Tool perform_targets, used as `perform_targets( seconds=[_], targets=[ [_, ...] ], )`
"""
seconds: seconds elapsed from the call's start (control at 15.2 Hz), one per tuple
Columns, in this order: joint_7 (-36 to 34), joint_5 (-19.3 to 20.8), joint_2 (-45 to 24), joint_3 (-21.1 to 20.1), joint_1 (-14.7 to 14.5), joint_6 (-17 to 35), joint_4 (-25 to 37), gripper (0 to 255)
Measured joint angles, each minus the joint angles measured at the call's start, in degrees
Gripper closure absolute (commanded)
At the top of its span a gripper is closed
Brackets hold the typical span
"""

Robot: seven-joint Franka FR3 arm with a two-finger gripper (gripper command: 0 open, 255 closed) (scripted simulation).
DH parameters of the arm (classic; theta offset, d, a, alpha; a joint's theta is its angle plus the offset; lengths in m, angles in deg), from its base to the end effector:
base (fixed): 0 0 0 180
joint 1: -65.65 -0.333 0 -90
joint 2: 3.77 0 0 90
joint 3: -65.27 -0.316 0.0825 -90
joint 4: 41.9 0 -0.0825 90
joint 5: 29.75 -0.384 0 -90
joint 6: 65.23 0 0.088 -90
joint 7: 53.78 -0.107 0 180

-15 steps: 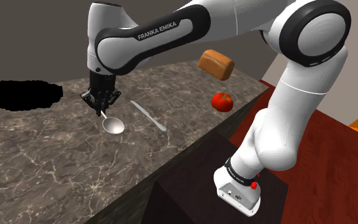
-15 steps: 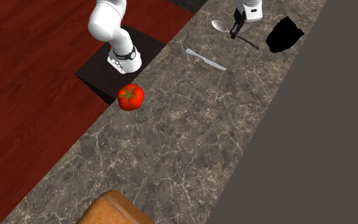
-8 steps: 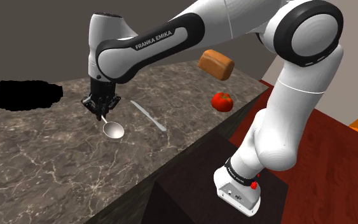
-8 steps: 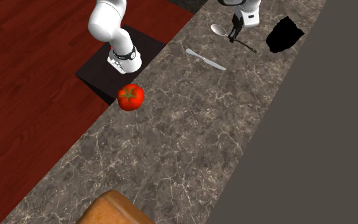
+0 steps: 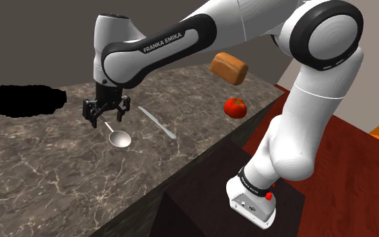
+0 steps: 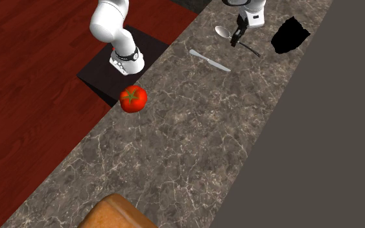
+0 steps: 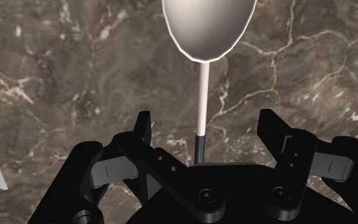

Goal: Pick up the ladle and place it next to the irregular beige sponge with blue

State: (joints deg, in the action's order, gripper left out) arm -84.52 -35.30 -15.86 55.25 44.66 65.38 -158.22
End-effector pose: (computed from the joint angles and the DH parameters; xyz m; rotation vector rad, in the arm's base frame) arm 0.5069 0.3041 0.3493 -3.0237 0.0929 0.0337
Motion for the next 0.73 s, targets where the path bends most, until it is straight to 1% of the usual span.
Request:
perform_targets(
  seconds=[0.13, 0.46, 0.73],
  targets=[
    [0.0, 0.0, 0.0, 0.0, 0.0, 0.0, 0.0, 0],
    [0.3, -0.3, 3.2, 0.2, 0.5, -5.6, 2.5, 0],
    [0.3, -0.4, 3.8, 0.2, 0.6, -6.4, 2.7, 0]
  ],
)
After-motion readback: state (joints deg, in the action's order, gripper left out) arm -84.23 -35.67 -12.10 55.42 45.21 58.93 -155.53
